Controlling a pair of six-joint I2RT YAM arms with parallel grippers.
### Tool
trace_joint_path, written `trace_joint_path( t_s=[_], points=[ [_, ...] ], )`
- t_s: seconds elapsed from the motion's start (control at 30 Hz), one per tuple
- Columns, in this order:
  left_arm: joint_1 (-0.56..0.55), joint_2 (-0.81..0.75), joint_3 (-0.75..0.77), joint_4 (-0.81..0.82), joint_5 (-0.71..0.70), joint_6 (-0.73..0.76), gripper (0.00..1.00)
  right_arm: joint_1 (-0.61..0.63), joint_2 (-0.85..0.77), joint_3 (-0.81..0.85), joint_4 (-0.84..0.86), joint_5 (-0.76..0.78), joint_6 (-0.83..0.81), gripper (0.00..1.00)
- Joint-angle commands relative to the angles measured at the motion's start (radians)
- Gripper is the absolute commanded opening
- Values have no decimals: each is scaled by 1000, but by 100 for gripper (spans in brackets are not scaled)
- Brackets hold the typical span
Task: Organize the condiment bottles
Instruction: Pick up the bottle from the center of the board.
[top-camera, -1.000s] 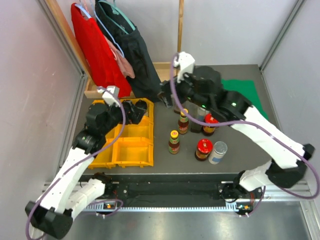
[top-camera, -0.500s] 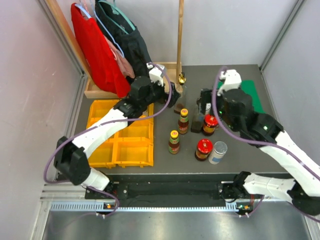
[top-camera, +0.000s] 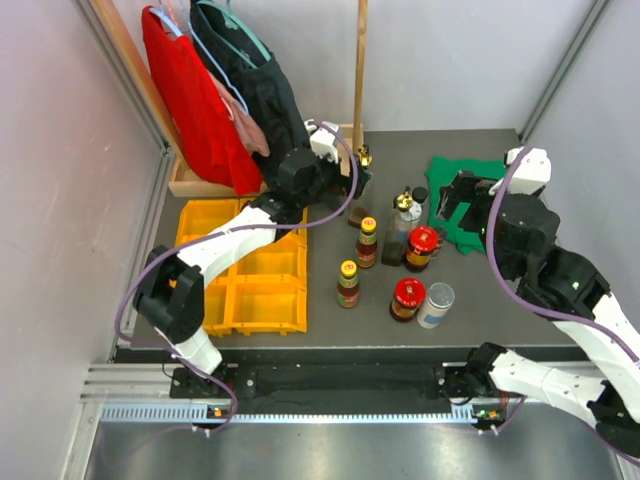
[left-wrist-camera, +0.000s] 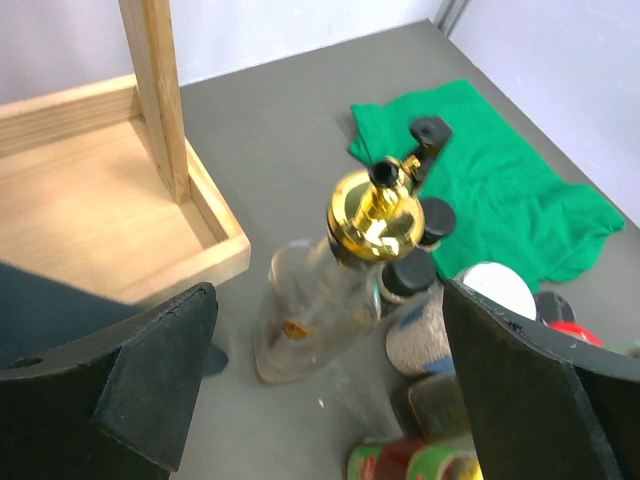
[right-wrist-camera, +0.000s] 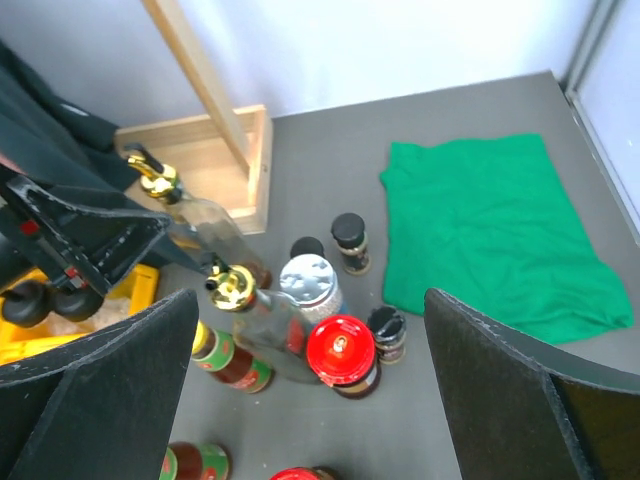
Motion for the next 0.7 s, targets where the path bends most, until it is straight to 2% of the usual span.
trace_joint_path(
  t_s=[0.0, 0.17, 0.47, 0.67],
  points=[
    [1, 36, 57, 143, -19, -20, 98, -44, -4, 7, -25, 1, 54, 93],
    [-1, 92, 89, 170, -3, -25, 94, -107, 0, 0, -47, -75, 77, 94],
    [-1, 181, 155, 188, -42, -19, 83, -315, 36, -39, -68, -356, 163, 93],
    [-7, 222, 200, 183, -42, 7, 74, -352, 40, -81, -34, -428, 170, 93]
  ],
)
